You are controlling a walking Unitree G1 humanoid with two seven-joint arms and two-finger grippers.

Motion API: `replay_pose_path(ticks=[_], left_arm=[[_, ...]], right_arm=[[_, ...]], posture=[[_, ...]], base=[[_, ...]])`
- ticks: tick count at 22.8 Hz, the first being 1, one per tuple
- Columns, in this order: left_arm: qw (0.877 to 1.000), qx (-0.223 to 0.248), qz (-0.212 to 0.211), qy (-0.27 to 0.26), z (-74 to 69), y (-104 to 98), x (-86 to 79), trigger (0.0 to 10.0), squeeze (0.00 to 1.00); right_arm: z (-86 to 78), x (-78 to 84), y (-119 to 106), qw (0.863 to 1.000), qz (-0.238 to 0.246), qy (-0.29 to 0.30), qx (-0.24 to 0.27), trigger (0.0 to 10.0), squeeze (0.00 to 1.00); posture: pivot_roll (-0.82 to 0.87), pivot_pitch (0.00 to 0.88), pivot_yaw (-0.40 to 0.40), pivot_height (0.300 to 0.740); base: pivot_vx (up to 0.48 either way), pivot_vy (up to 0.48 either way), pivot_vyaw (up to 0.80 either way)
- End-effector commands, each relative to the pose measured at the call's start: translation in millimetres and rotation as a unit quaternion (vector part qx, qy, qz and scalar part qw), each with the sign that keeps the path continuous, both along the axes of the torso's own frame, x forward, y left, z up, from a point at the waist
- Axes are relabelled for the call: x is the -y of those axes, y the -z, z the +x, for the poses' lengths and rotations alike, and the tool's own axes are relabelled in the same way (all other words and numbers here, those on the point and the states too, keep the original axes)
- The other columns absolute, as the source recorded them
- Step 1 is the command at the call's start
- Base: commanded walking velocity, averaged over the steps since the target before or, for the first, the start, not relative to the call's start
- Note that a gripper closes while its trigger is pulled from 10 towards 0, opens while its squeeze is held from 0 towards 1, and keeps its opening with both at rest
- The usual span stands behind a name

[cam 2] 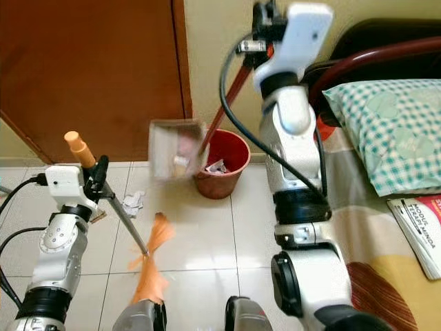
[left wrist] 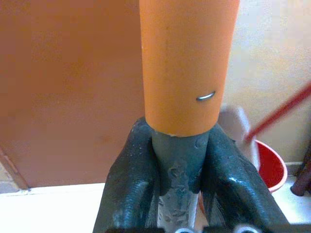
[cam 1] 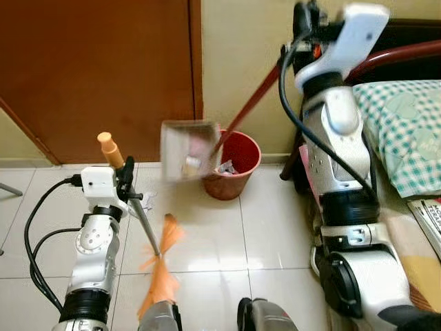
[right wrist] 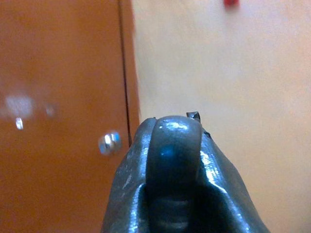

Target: Sweep floor

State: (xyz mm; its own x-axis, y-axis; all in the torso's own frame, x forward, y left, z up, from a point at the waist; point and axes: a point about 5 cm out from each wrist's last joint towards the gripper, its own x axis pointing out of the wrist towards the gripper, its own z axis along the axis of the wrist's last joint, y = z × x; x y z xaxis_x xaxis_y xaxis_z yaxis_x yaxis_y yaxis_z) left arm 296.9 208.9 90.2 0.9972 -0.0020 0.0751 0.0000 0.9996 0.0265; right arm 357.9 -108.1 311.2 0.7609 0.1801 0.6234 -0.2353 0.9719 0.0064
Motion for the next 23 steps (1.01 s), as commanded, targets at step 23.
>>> replay_pose_path(ticks=[23], left_arm=[[1.0, -0.021, -0.012, 0.018, -1.1, 10.1, 11.5, 10.0, 0.0]], right_arm=[[-35.4, -81.9, 87.1, 0.915, -0.357, -0.062, 0.179, 10.0, 0.0]], posture=[[0.0, 0.075, -0.03, 0.74]], base=[[0.0, 0.0, 0.0]])
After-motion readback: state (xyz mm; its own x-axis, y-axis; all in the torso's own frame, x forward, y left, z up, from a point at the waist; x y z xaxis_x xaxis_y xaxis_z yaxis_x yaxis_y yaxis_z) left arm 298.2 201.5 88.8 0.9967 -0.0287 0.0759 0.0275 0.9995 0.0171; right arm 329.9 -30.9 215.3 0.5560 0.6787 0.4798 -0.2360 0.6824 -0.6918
